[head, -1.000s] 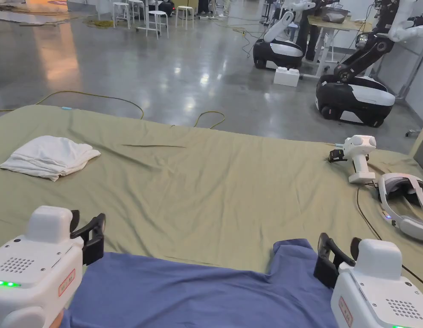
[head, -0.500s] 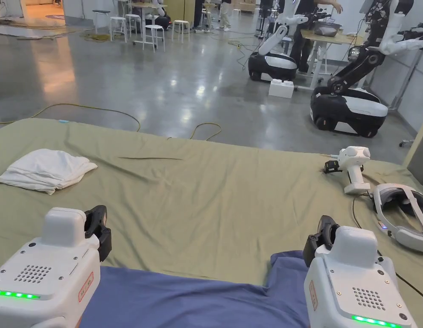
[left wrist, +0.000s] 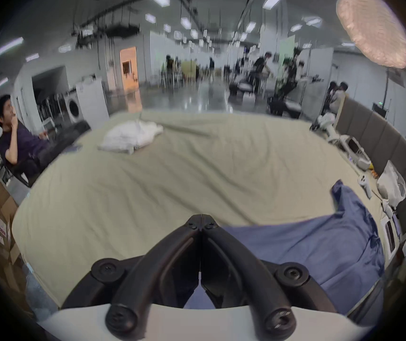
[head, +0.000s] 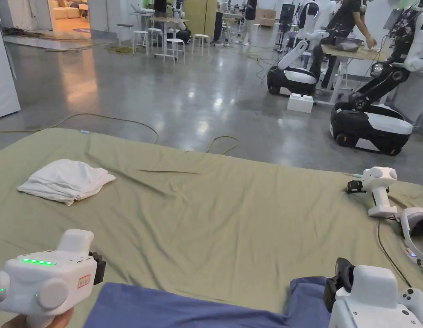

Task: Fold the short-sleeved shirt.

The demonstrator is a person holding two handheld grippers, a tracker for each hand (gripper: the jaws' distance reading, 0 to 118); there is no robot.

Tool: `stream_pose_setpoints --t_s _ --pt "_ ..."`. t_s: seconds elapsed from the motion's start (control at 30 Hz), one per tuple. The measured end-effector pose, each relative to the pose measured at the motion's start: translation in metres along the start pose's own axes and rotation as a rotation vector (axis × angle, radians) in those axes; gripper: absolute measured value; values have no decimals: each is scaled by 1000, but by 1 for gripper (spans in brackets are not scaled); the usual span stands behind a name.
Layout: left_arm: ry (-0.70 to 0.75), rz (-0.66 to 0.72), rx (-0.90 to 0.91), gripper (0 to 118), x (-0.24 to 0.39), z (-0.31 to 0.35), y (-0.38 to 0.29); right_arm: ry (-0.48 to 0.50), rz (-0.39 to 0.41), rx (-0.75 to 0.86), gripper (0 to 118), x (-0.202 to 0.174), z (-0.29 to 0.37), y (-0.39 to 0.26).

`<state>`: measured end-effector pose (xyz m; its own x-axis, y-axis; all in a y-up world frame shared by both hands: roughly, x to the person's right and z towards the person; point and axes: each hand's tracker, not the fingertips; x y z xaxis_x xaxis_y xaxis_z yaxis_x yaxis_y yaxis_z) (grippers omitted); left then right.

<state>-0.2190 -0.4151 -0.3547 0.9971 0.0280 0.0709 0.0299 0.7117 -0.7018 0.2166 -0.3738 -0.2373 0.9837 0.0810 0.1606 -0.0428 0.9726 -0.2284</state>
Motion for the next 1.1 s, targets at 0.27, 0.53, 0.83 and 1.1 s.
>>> stream_pose_setpoints --t_s 0.27,0.53,0.83,1.1 --pt "-108 71 -291 55 -16 -84 18 13 16 -126 0 2 -19 -25" --pt "-11 52 -436 58 -16 -153 15 -21 18 -225 0 18 -32 -47" --pt "26 -81 -399 6 29 -111 -3 -41 -18 -313 0 36 -56 -62" --pt "-72 50 -289 5 -14 -116 13 -32 -20 -541 56 84 -130 -61"
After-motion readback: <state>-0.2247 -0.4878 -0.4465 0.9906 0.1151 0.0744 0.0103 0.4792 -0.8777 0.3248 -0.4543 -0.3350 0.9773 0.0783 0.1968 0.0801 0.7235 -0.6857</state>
